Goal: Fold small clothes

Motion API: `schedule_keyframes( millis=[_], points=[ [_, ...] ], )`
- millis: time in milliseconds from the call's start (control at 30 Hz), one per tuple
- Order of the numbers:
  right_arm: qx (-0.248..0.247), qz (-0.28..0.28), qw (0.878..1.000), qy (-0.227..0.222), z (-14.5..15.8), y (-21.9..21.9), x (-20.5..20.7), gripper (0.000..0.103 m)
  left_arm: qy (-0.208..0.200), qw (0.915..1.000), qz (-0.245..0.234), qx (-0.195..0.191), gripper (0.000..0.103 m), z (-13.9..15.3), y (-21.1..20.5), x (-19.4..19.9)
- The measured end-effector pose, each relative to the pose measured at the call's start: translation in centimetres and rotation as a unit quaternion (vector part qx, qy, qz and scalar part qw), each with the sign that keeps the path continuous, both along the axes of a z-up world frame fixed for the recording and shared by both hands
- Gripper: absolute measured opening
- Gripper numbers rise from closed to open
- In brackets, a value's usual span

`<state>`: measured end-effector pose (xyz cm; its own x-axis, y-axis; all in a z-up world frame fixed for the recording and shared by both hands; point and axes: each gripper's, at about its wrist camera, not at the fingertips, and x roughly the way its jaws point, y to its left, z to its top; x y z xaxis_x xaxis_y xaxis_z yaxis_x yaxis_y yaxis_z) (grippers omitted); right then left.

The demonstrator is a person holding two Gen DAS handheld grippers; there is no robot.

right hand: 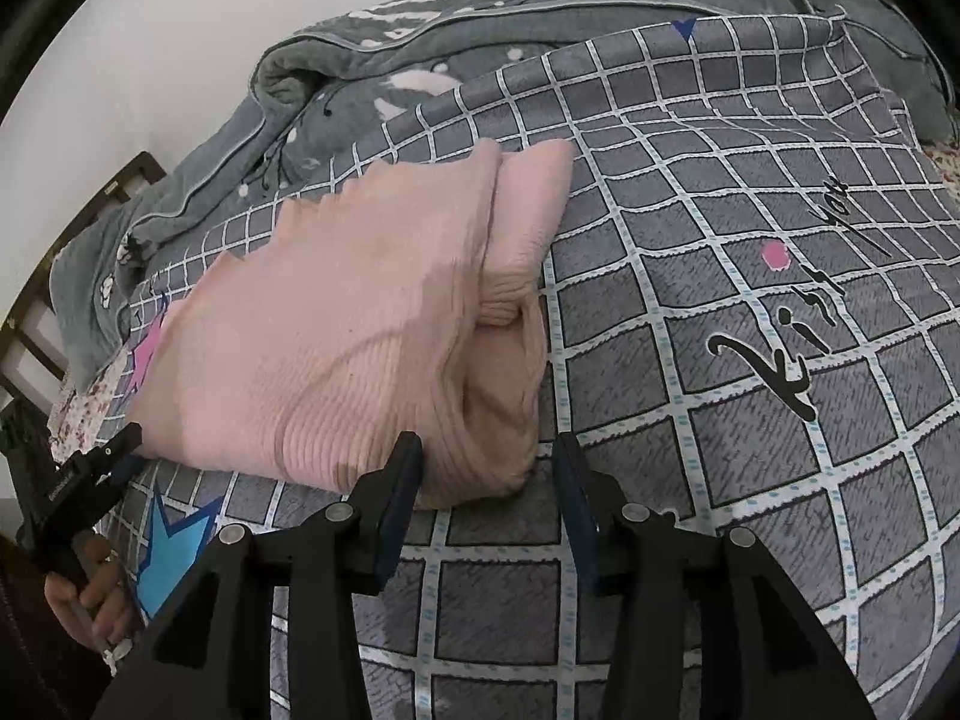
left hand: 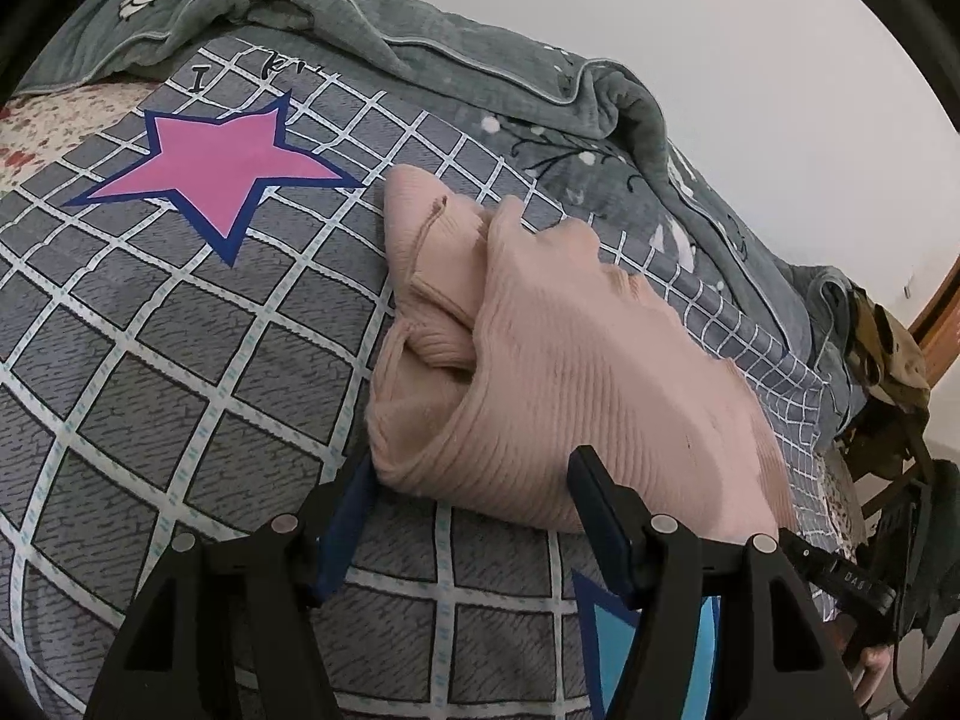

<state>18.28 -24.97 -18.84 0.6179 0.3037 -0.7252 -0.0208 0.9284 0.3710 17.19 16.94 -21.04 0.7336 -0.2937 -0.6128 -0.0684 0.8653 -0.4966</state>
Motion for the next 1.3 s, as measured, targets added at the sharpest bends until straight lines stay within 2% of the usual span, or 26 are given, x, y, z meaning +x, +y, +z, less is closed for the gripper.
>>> schedule_keyframes(
  millis=[300, 367, 400, 433, 467, 500, 533, 767, 1000, 1200, 1300],
  points=[
    [-0.01, -0.003, 1.0, -0.007, -0.2, 0.7, 1.9, 0.045, 0.002, 0.9999, 0.014, 0.009, 0.062, 0.1, -0.7, 1.4],
    [-0.018, 0.0, 1.0, -0.013, -0.3, 1.1, 2.4, 0.042, 0.004, 0.9997, 0.025, 0.003, 0.046, 0.1, -0.4, 1.6],
    [-0.019, 0.002, 1.0, -0.015, -0.3, 1.1, 2.6, 0.037, 0.006, 0.9996, 0.027, -0.003, 0.04, 0.0, -0.3, 1.7],
    [-0.015, 0.005, 1.0, -0.016, -0.4, 1.2, 2.9, 0.034, 0.012, 0.9992, 0.03, -0.022, 0.029, -0.3, 0.1, 1.9],
    [-0.005, 0.012, 1.0, -0.016, -0.4, 1.1, 3.1, 0.024, 0.014, 0.9987, 0.032, -0.036, 0.017, -0.6, 0.3, 2.1],
    [0.006, 0.017, 1.0, -0.016, -0.5, 1.0, 3.2, 0.018, 0.016, 0.9977, 0.031, -0.059, 0.013, -0.9, 0.6, 2.2],
    [0.017, 0.018, 1.0, -0.017, -0.5, 0.8, 3.2, 0.016, 0.014, 0.9969, 0.032, -0.07, 0.012, -1.1, 0.8, 2.1],
    [0.055, 0.015, 0.998, -0.03, 0.2, -0.4, 2.1, 0.012, -0.007, 0.998, 0.043, -0.046, 0.01, -0.4, -0.3, 1.0],
    [0.044, 0.024, 0.997, -0.06, 1.5, -0.7, 0.0, 0.011, -0.021, 0.9982, 0.042, -0.037, 0.009, 0.2, -0.9, -0.8],
    [0.051, 0.029, 0.996, -0.062, 1.6, -2.2, -2.9, 0.011, -0.04, 0.9988, 0.027, -0.005, 0.009, 1.4, -2.4, -4.0],
    [0.051, 0.028, 0.996, -0.07, 1.8, -3.1, -5.0, 0.011, -0.039, 0.999, 0.022, -0.008, 0.009, 1.2, -3.1, -5.9]
  ],
)
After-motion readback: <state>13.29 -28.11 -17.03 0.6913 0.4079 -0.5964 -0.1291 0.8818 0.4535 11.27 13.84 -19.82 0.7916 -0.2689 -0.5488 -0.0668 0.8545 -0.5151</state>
